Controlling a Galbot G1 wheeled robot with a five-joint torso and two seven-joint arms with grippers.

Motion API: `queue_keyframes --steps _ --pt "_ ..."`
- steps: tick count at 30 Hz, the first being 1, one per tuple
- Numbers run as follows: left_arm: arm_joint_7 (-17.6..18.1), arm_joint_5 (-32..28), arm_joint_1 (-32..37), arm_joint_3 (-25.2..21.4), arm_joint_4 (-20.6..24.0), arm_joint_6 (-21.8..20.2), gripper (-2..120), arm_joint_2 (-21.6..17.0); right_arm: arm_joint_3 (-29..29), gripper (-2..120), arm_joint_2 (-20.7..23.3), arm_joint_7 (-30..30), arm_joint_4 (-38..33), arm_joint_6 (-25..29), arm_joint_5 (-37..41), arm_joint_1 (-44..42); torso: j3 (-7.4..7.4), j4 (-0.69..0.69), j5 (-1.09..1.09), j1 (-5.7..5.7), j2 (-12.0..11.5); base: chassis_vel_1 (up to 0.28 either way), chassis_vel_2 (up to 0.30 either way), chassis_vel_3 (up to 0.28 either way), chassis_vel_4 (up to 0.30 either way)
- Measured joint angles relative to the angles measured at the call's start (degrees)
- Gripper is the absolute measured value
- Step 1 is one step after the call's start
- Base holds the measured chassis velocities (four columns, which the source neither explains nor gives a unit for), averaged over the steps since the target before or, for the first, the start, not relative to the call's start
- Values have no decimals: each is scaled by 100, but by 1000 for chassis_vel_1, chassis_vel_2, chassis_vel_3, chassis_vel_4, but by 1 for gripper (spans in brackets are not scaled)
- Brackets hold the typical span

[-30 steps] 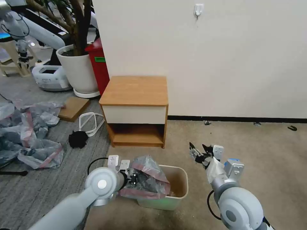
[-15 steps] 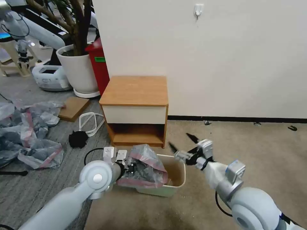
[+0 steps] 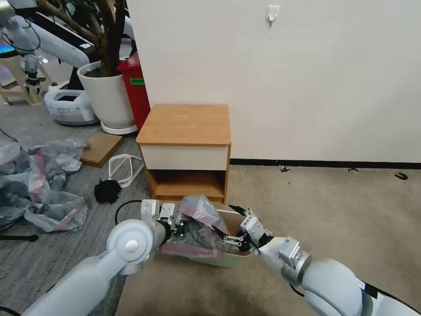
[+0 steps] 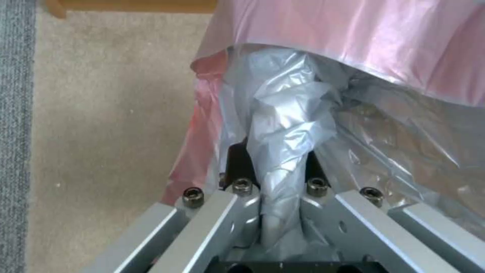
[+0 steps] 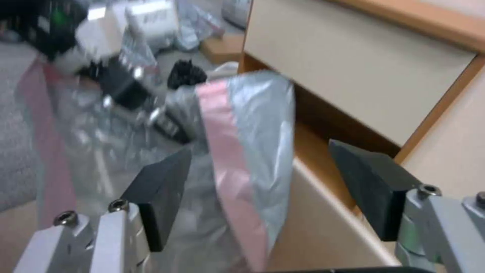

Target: Pick up the garbage bag from the table and place it over the trash can.

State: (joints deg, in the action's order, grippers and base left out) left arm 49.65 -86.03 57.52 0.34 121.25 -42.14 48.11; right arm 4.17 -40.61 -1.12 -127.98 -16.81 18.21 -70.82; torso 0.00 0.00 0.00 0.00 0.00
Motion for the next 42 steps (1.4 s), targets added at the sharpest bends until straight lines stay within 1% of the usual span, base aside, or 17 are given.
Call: queue_keyframes --steps 5,11,15,16,20,30,37,42 --pt "-4 -5 -28 17 4 0 4 36 194 72 194 -36 96 -26 -40 127 0 0 0 0 0 0 0 0 0" --pt "-9 -8 -30 24 24 0 4 81 273 71 184 -80 189 -113 -41 216 0 0 0 0 0 0 0 0 0" --pt "-13 -15 -23 24 67 0 4 82 303 68 211 -115 265 -132 -38 233 0 0 0 0 0 0 0 0 0" --pt "-16 -16 -21 24 76 0 4 82 304 65 217 -124 286 -141 -37 238 0 0 0 0 0 0 0 0 0" --pt "-20 -18 -21 28 86 0 4 88 303 60 203 -161 338 -162 -22 246 0 0 0 0 0 0 0 0 0" --pt "-31 -27 -67 55 91 0 4 95 324 60 191 -177 412 -164 -28 198 0 0 0 0 0 0 0 0 0" --pt "-42 -32 -56 62 120 0 4 91 367 60 143 -249 571 -168 -18 311 0 0 0 0 0 0 0 0 0" --pt "-45 -34 -72 86 127 0 4 97 407 58 97 -265 622 -190 -5 350 0 0 0 0 0 0 0 0 0"
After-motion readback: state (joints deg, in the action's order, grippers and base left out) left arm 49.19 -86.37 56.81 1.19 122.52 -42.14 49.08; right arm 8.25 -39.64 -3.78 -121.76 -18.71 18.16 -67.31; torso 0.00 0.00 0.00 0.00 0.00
